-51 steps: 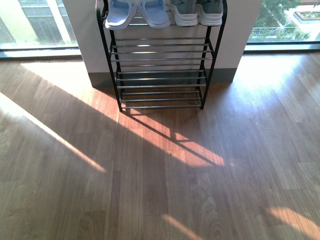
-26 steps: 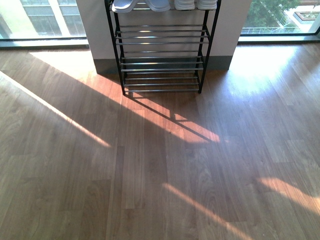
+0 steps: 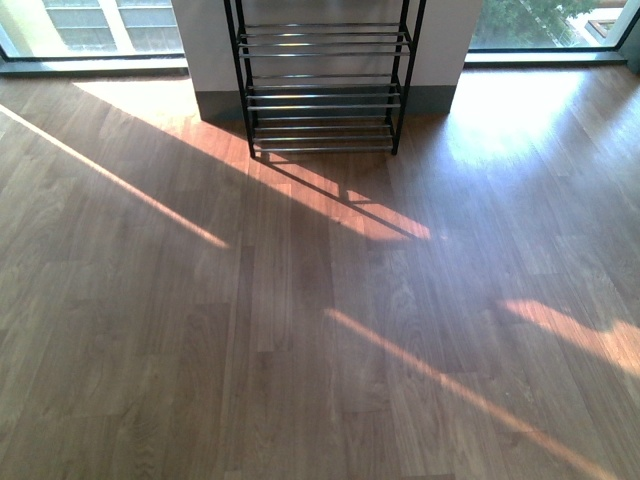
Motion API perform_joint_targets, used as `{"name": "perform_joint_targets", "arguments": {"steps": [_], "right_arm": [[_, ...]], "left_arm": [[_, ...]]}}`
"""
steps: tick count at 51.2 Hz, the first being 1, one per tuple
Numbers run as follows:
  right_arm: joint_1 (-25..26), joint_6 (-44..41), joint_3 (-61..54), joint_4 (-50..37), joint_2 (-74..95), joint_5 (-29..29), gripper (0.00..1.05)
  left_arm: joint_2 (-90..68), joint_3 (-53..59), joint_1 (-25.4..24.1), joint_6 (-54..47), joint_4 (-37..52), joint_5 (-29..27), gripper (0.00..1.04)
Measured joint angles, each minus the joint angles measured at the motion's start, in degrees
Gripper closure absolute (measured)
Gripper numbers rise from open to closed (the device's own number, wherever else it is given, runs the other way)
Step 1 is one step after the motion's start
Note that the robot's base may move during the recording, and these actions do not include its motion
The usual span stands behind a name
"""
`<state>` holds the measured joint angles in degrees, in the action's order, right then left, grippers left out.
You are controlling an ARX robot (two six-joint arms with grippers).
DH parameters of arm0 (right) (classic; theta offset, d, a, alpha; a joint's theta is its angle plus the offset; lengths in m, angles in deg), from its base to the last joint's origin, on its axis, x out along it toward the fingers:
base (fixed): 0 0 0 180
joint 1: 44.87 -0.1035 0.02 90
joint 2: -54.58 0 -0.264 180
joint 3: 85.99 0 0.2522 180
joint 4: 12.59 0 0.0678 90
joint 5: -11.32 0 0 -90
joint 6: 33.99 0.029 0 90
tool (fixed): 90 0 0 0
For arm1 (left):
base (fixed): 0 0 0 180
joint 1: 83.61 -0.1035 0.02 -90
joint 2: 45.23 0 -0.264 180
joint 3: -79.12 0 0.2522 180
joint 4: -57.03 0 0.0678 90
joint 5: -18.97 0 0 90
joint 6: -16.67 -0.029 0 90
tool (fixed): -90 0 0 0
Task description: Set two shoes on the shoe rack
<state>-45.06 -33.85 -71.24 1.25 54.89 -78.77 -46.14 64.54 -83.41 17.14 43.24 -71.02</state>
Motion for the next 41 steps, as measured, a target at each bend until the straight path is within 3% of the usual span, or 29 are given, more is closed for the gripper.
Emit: {"name": "perform_joint_targets", "arguments": {"steps": [41], "right_arm": [[0.0,0.0,0.0,0.0,-0.2,0.1,0.09]], "left_arm": [[0.0,0.0,0.0,0.0,0.0,0.0,0.09]]}}
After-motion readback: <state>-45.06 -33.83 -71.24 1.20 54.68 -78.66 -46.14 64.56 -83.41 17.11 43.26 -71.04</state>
